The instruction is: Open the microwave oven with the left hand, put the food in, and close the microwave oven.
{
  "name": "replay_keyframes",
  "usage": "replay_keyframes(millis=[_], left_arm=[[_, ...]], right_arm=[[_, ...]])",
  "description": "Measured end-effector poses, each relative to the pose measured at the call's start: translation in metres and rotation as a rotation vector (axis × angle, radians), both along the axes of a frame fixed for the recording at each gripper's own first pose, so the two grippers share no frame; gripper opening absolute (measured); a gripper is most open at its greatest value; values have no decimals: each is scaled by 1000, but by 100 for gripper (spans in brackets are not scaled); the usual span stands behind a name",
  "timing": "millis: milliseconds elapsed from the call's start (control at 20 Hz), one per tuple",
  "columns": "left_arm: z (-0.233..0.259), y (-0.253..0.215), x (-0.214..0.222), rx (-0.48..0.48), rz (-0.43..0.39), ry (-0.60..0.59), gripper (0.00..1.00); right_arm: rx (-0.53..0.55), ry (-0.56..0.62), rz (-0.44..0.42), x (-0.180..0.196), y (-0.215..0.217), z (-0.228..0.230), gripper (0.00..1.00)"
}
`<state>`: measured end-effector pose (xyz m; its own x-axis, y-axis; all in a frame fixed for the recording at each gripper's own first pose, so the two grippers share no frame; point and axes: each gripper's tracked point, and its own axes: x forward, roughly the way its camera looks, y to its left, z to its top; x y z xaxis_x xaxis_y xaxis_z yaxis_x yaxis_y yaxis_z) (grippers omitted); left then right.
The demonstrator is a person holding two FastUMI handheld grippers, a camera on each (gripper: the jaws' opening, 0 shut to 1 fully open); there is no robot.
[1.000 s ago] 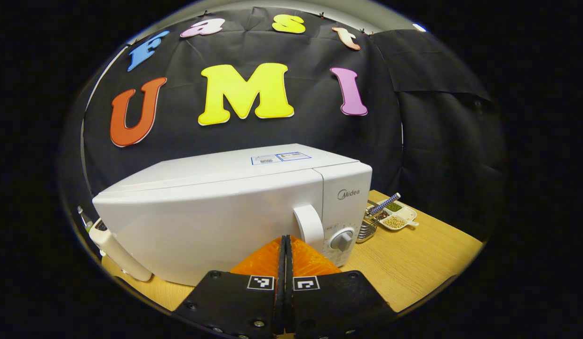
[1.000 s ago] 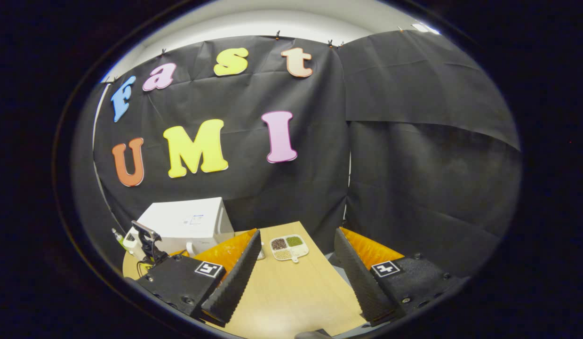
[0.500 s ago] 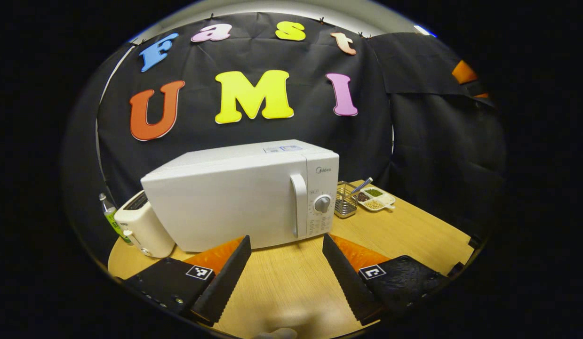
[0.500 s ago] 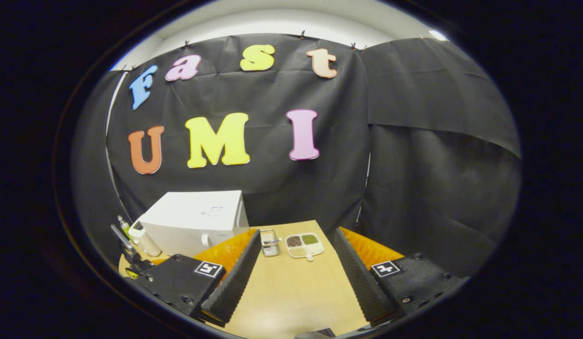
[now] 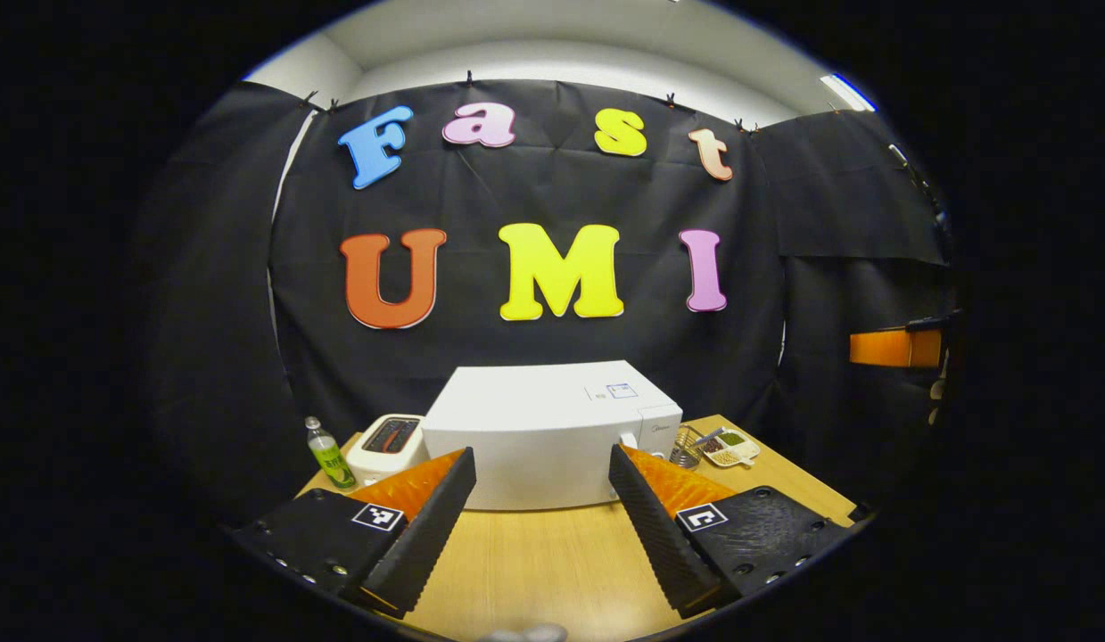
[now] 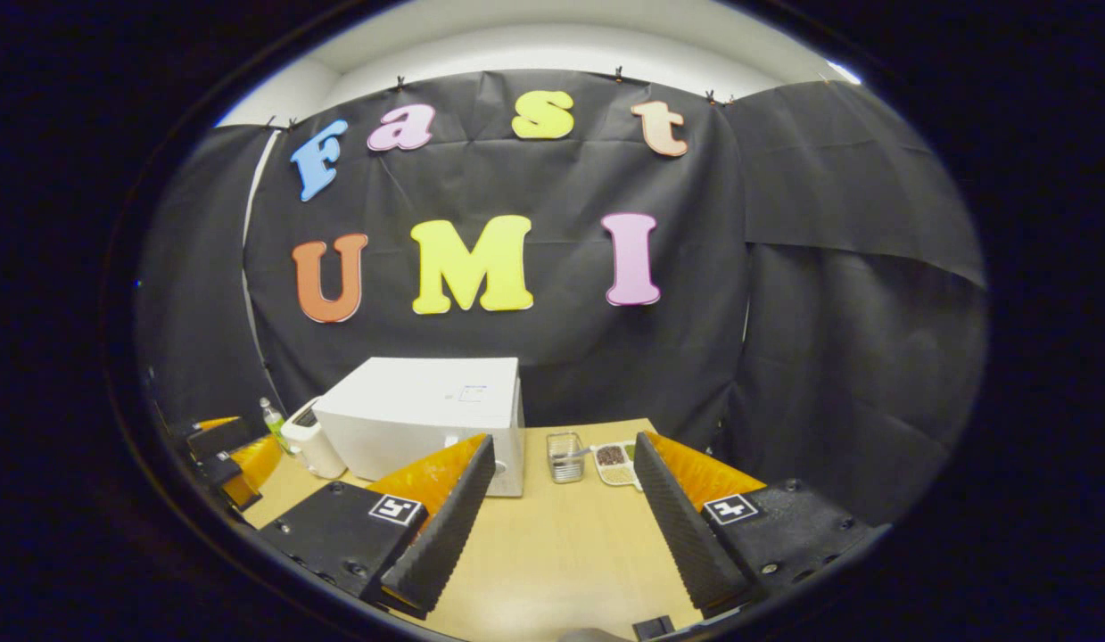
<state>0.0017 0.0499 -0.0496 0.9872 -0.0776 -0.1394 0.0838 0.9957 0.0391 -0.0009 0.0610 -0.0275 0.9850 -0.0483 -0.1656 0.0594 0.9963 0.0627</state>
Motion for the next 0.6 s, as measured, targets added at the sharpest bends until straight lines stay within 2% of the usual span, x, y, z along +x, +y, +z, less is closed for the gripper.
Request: replay_keyframes(millis=[250,600], left_arm=[[55,4,-30,-75,-5,-66,94],[89,25,-41,-40,78,-142,94]], right_arm=[[15,-49,37,-3,24,11,100],[26,-137,87,-8,39,47,100]])
